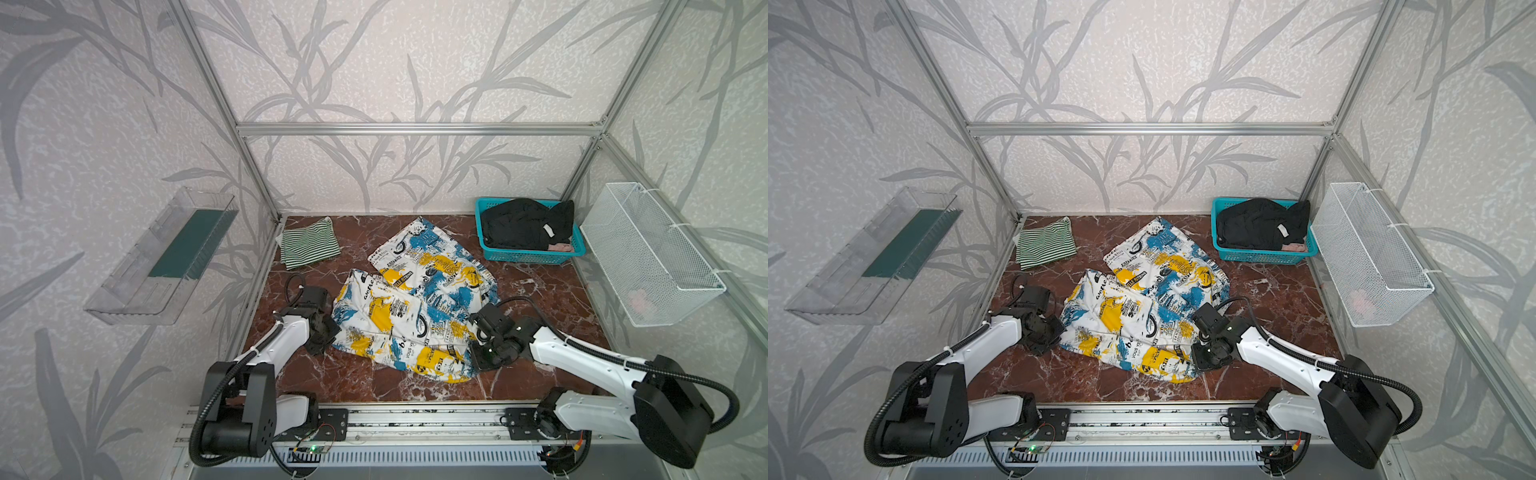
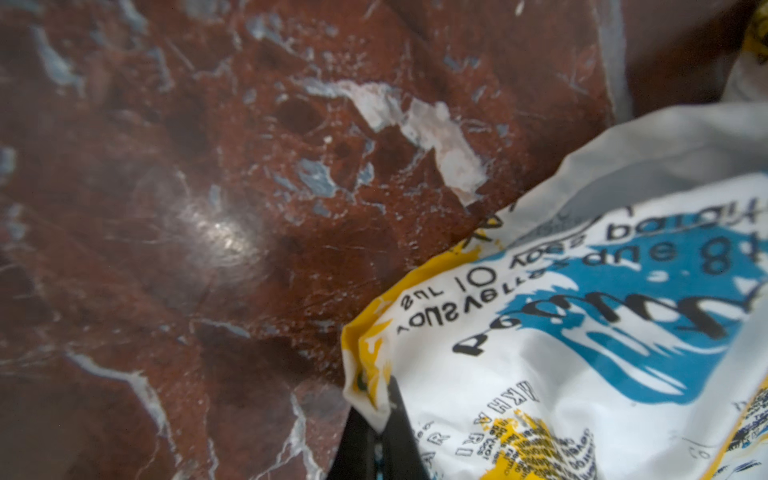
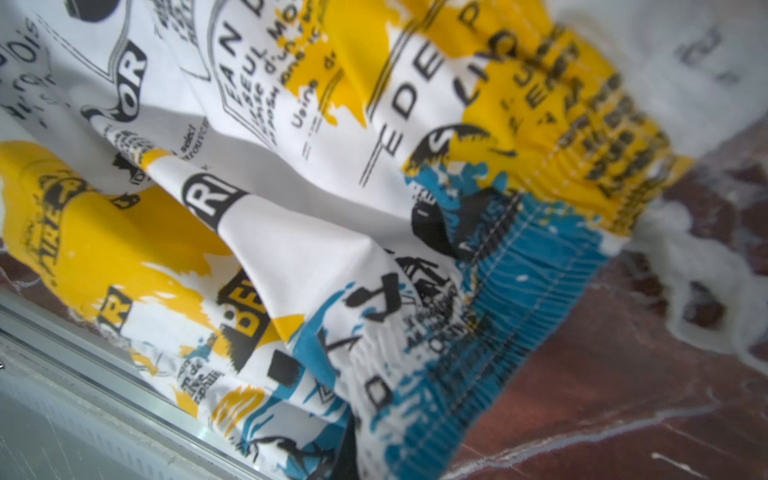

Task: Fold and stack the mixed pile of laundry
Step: 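Lift the leg toward the far corner with the left gripper while the right holds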

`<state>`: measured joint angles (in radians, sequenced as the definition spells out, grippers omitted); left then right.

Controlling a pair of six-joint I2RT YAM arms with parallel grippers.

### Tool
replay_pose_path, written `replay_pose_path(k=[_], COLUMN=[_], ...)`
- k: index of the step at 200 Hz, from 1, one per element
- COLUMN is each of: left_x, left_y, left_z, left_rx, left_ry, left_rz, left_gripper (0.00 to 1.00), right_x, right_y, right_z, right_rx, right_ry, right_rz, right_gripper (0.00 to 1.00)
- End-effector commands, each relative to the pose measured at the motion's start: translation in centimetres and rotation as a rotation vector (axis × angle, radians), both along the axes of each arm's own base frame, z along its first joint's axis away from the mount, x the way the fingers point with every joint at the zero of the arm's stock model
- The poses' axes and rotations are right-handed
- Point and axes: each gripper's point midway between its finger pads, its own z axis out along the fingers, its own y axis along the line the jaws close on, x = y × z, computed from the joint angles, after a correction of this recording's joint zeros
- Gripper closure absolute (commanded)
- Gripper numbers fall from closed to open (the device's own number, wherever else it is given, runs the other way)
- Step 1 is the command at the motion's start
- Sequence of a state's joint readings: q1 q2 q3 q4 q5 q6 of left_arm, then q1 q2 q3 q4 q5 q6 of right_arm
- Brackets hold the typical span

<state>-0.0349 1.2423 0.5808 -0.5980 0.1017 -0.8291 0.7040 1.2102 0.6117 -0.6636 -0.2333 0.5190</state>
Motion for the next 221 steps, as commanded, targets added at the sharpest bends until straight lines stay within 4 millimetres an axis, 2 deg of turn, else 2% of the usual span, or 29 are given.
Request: replay_pose_path(k=[1, 29, 57, 110, 162, 194, 221], left_x=[-0.2, 0.2, -0.2, -0.1, 1.0, 2.2, 4.7], left_y=[1.8, 3.7, 5.3, 5.8, 5.3, 5.6, 4.9], left_z=[2.6, 7.4, 11.8, 15.8, 18.4, 22.4, 26.4], left_rx=[0.081, 0.158, 0.216, 0.24, 0.226, 0.26, 0.237], left_ry=[-0.031, -0.15, -0.22, -0.282, -0.337, -0.426, -0.517], left_rz=[0.041, 0.069, 0.077, 0.029, -0.03, -0.051, -0.094], left_gripper=[1.0, 1.0, 1.0, 1.0, 1.0, 1.0, 1.0], right_x=[-2.1, -3.2, -4.0, -6.4, -6.9, -7.9, -6.9], right_y=[-0.8, -0.2, 0.6, 3.8, 5.7, 7.0, 7.7], right_z=[0.1, 1.0, 1.8, 1.5, 2.3, 3.8, 5.8], right_rx=[-0.011, 0.023, 0.032, 0.085, 0.126, 0.185, 0.228], right_ry=[0.073, 0.115, 0.148, 0.258, 0.27, 0.284, 0.209], right_rz=[0.027, 0.057, 0.111, 0.254, 0.305, 0.372, 0.352], right_gripper=[1.0, 1.0, 1.0, 1.0, 1.0, 1.0, 1.0])
